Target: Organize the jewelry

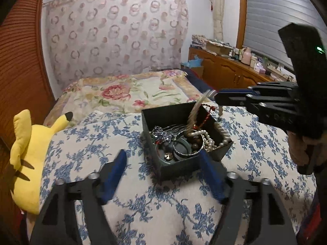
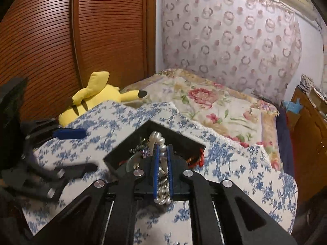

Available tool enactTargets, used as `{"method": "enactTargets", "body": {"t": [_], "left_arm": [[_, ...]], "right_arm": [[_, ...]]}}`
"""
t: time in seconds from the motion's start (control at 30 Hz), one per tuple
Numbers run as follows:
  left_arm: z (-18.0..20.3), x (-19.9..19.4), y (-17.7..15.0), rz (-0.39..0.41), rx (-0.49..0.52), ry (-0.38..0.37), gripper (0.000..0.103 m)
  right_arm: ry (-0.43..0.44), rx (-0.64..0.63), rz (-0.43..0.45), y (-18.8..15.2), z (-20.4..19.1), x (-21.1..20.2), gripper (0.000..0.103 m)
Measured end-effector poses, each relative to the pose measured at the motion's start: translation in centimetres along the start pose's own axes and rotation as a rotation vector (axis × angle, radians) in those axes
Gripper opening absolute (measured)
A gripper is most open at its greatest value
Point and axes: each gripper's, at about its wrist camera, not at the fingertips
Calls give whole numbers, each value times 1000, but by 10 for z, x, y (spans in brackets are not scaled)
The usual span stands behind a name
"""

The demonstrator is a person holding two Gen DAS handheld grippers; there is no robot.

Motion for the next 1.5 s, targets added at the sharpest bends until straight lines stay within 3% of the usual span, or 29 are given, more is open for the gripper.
{"method": "enactTargets", "body": {"t": [0.03, 0.13, 0.2, 0.33, 0.4, 0.6, 0.7, 0.93, 1.5], "left_arm": [[-2, -3, -1, 6, -4, 5, 78], [-6, -15, -6, 24, -26, 33, 88], [-7, -25, -9, 36, -44, 58, 94], [-9, -45, -16, 60, -70, 89, 95], [-8, -55, -21, 69, -76, 106, 95], [-2, -77, -34, 86, -76, 158, 95], [-1, -85, -40, 89, -93, 151, 95], [6, -94, -49, 91, -110, 154, 95], [12, -99, -52, 103, -102, 158, 95]], "right_arm": [[-1, 6, 15, 0, 0, -4, 35], [-35, 17, 41, -5, -3, -15, 36], [-61, 43, 67, -11, -6, -26, 45], [-107, 104, 135, -32, -15, -55, 56], [-132, 121, 164, -43, -22, -67, 69], [-182, 184, 222, -78, -39, -101, 92], [-206, 212, 234, -92, -43, -110, 98], [-271, 247, 235, -118, -48, -123, 100], [-290, 254, 245, -128, -51, -123, 100]]}}
Point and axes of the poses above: each gripper's, at about its wrist camera, not at the fingertips, and x roughly the way its jaws point, z to its right, y to its top, and after that the axes turned 8 degrees about y, right-handed
